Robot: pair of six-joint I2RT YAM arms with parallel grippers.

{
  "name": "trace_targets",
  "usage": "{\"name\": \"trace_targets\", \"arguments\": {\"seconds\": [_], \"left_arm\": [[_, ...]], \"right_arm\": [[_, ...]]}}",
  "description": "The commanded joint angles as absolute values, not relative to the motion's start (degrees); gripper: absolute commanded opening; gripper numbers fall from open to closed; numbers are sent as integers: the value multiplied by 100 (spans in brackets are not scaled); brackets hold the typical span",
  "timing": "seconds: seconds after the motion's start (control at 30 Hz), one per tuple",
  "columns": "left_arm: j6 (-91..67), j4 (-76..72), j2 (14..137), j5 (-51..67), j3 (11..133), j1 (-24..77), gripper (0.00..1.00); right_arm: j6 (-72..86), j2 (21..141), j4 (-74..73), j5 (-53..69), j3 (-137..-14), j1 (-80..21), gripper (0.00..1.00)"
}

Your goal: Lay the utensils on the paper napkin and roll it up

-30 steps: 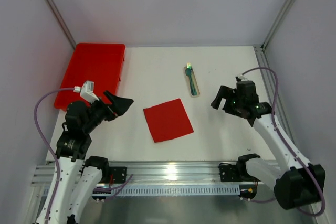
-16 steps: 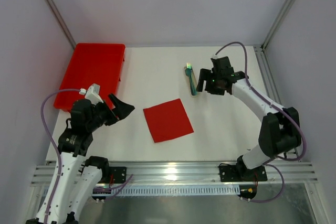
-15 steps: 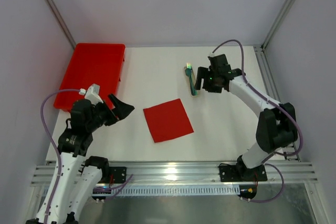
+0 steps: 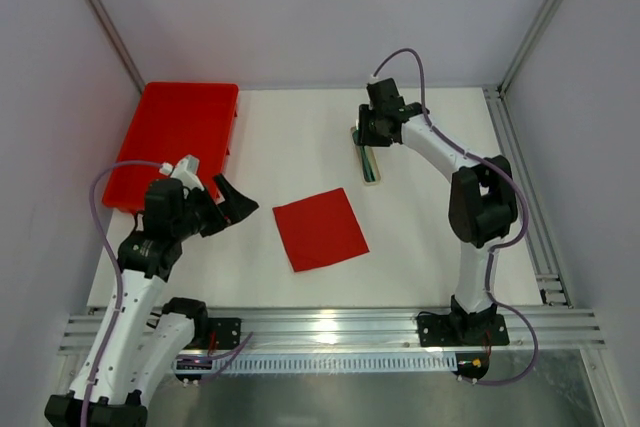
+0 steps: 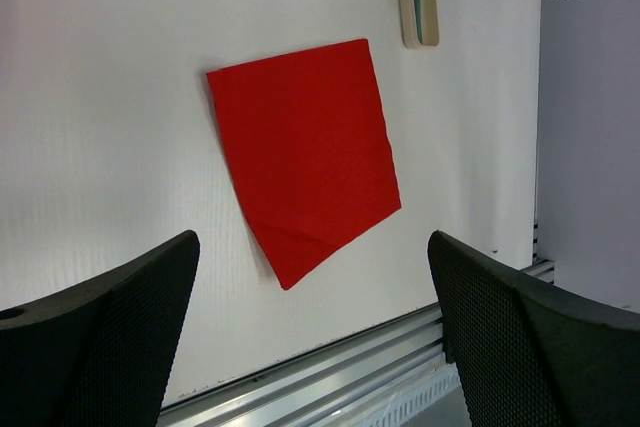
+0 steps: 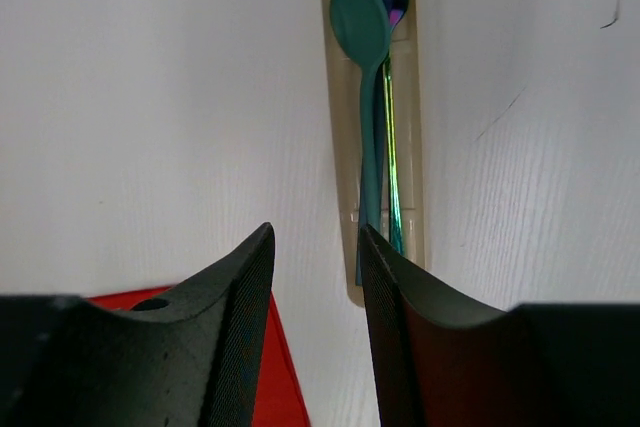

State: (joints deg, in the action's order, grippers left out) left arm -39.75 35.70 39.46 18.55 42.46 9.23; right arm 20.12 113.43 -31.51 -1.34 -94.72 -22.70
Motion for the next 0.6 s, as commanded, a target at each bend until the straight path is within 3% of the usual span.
{"name": "trace_targets", "arguments": {"seconds": [0.0,0.3,0.4,0.57], "left_arm": [[-3797,3489,4252,2099,4579,905,96],[-3972,3173,4781,2522,4684,896,93],[-3999,3112,4799,2514,4676,905,93],[-4017,2945,4860,2496,4544,896,91]], "right_arm": [[1890,11373,-2874,-642,-9922,-2233,43],[1714,11961,-2997,-527,-10441,-2189,42],[1653,12154,-3129,-597,-10599,-2162,32],[1608,12410,-3225,-642,-10714,-2153,31]]}}
